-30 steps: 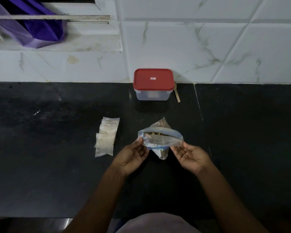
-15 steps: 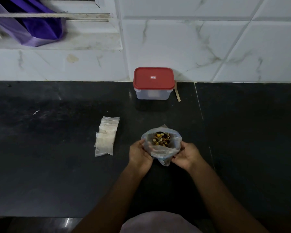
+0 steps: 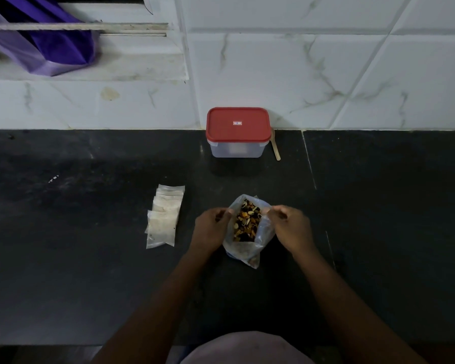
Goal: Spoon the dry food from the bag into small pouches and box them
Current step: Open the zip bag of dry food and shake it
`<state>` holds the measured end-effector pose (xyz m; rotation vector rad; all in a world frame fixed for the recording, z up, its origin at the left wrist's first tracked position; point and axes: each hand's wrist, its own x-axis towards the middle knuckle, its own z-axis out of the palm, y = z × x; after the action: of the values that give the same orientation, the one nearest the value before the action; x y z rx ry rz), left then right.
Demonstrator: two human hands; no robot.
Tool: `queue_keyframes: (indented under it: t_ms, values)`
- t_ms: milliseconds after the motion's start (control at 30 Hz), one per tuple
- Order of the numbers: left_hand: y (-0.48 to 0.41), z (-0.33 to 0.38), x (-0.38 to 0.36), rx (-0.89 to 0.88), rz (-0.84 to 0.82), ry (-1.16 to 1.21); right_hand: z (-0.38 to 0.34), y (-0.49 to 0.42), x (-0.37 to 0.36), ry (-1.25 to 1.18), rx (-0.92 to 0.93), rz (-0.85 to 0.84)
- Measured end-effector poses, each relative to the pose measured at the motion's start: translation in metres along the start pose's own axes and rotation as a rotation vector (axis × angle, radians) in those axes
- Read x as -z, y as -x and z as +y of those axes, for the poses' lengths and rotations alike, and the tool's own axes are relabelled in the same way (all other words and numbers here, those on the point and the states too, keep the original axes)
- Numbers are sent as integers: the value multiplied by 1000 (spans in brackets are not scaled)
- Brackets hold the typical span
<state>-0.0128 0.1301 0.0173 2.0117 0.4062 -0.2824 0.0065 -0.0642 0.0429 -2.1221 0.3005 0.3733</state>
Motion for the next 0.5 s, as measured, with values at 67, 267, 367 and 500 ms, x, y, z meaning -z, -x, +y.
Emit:
queue_keyframes:
  t_ms: [67,267,367,500]
  values:
    - [-2,3,2,41,-87,64,1,-8,0,-83,-109,-29]
    - [-7,5,9,372,-339,644,0,-23,6,-603,-620,-164]
    - [-11,0,9,517,-355,878,2,-25,9,-674,-693,-214]
    - [-13,1,3,624,-332,1022,2,-22,7,-661,-725,-245]
